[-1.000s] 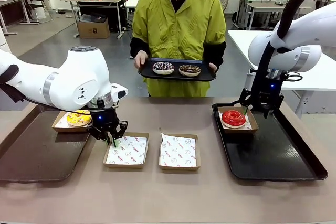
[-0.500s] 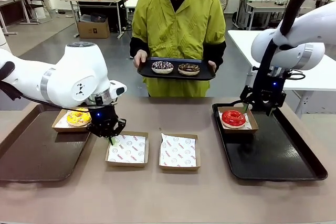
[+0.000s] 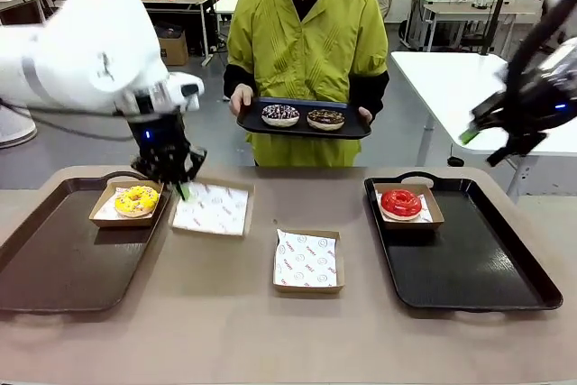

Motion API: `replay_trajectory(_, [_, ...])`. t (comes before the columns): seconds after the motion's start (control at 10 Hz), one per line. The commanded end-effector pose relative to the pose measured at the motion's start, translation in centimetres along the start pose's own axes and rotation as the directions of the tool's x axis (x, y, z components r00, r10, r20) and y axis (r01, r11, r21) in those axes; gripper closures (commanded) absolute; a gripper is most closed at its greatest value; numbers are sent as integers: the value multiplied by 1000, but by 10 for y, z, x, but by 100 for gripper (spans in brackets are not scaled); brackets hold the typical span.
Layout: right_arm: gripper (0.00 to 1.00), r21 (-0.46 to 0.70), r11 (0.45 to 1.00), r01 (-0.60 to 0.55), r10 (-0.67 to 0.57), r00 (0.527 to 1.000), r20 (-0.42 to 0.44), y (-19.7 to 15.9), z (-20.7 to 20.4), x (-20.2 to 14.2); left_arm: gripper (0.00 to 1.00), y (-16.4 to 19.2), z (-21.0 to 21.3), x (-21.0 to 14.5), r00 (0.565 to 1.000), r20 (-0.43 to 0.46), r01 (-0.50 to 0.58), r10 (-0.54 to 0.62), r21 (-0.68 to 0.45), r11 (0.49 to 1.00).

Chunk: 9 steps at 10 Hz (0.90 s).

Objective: Individually package the donuts and arrange them on the tray.
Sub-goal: Place the picked Paper togo box on the Handle tray while simultaneously picking up another Paper togo box from the table with the other hand.

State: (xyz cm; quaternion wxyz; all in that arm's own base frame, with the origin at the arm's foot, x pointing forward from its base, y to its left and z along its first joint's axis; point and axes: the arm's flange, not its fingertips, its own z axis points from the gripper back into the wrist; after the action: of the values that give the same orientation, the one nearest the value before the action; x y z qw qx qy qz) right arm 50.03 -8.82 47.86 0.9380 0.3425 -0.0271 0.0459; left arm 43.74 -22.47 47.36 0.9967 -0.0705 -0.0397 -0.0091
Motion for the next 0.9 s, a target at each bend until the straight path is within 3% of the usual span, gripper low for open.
replay_trajectory(0.0, [0, 208, 976, 61, -59, 998, -19, -45, 35, -19, 100, -4, 19, 24, 1000, 8, 1, -1, -19, 1000])
replay_trajectory(0.2, [0, 386, 921, 56, -76, 997, 35, -85, 63, -57, 100, -8, 38, 57, 1000, 4, -15, 15, -28, 999])
replay_trajectory(0.4, [0, 472, 879, 68, -115, 991, 70, -117, 65, -93, 100, -11, 41, 85, 1000, 3, -16, 16, -23, 1000])
replay_trajectory(0.7, [0, 530, 840, 111, -177, 981, 75, -148, 52, -121, 100, -9, 32, 110, 1000, -28, 12, -11, 14, 1000])
replay_trajectory(0.8, [0, 512, 851, 113, -178, 981, 79, -144, 52, -117, 100, -8, 30, 94, 1000, -1, -18, 18, -31, 999])
